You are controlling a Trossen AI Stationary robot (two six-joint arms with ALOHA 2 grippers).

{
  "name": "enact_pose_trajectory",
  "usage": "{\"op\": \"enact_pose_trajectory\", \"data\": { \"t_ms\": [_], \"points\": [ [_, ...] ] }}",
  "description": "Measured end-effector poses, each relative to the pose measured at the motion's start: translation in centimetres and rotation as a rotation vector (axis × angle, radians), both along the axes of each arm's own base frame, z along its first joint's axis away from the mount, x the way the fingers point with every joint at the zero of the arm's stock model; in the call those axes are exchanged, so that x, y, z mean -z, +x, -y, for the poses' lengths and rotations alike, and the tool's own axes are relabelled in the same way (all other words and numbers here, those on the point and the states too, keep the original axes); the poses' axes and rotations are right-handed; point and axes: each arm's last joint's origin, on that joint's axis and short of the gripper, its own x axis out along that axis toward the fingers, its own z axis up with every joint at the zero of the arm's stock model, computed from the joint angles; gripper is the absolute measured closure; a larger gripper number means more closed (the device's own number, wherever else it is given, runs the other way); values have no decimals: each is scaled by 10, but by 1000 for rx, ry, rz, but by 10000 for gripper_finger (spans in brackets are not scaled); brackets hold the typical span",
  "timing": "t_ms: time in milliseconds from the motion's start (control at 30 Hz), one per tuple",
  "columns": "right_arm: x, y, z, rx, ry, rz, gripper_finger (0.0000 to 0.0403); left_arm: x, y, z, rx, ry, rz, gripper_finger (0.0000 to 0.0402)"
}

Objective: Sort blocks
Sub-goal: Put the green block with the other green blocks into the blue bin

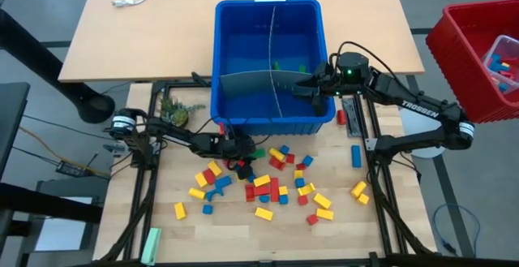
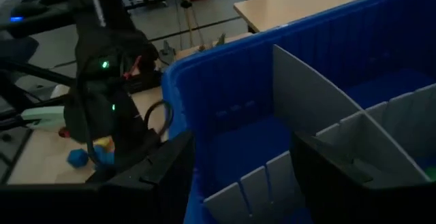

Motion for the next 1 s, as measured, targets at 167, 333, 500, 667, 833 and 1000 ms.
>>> {"op": "enact_pose_trajectory", "data": {
  "t_ms": [167, 333, 500, 667, 833, 1000],
  "points": [
    [-6, 3, -14, -66, 13, 45, 176, -40, 8, 4, 24, 19, 109, 266],
    [-12, 7, -32, -136, 25, 95, 176, -95, 5, 7, 46, 29, 339, 266],
    [-15, 16, -51, -206, 58, 140, 176, -139, -7, 8, 58, 51, 565, 266],
    [-12, 21, -59, -226, 111, 122, 176, -172, -15, 8, 74, 77, 763, 266],
    [-6, 31, -66, -257, 123, 106, 176, -173, -15, 10, 101, 63, 790, 266],
    [0, 43, -73, -304, 97, 90, 176, -181, -15, 8, 88, 76, 872, 266]
  ]
}}
